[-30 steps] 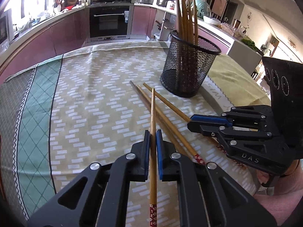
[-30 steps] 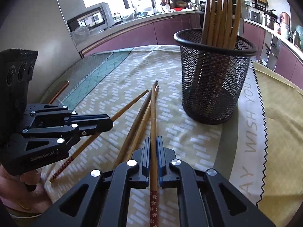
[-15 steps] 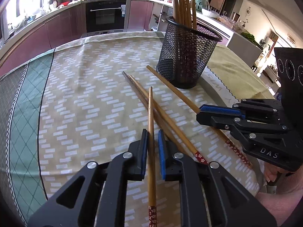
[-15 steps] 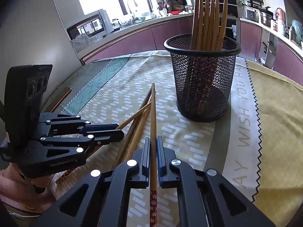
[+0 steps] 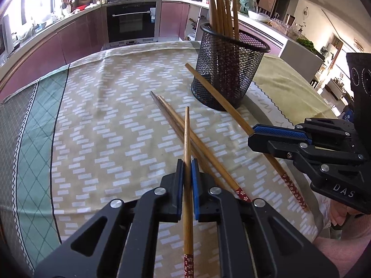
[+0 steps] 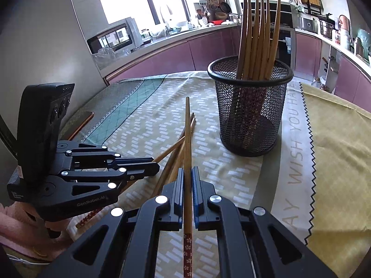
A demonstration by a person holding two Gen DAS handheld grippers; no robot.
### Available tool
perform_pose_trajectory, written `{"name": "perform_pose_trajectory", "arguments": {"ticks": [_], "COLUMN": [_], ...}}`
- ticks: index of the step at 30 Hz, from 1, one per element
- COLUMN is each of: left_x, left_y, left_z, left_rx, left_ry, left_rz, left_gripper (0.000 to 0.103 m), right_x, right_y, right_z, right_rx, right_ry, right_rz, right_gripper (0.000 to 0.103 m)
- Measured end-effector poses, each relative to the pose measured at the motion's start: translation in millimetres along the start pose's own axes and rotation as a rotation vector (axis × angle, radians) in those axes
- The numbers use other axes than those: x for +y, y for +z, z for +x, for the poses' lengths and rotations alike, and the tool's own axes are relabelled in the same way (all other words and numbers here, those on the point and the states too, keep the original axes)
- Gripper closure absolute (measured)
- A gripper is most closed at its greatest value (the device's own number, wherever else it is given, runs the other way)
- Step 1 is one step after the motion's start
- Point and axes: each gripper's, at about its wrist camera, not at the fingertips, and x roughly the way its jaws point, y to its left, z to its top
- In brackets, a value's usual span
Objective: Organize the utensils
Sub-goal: 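Lift both chopsticks upright and bring them above the mesh cup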
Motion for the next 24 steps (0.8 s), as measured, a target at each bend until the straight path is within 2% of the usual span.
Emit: {"name": "perform_pose_trajectory", "arguments": {"ticks": [5,13,24], "left_x": [3,7,1], "left_y": [5,28,49], "left_z": [-18,-65,-106], "left_rx": [-0.046,-0.156,-0.258], "left_ry": [-0.041,-0.157,-0.211], "left_rz": [-0.004,-0.002,0.023], "left_gripper": [0.096,0.096,0.096], "right_x": [1,-7,-18], "right_y": [6,23,39], "right_z": [-18,-52,-76], "right_rx": [-0.048,-0.154,-0.24], "right_ry": [0.025,0.021,-0.001], "right_rz": [-0.001,0.005,0.018], "right_gripper": [0.097,0.097,0.097]}}
